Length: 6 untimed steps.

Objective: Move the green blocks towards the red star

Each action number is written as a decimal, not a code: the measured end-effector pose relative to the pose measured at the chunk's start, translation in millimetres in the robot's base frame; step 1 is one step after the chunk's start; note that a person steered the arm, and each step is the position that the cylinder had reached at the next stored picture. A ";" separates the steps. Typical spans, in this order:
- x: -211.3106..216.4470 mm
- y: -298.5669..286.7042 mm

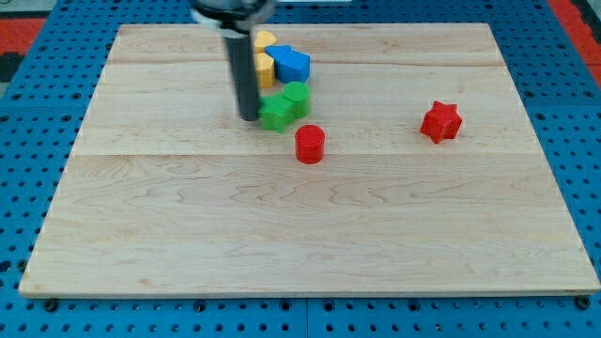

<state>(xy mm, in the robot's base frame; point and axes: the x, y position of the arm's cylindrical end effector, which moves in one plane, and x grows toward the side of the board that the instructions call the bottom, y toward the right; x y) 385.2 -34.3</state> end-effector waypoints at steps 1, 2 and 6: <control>11.4 43.0; -10.1 -1.5; -57.9 65.5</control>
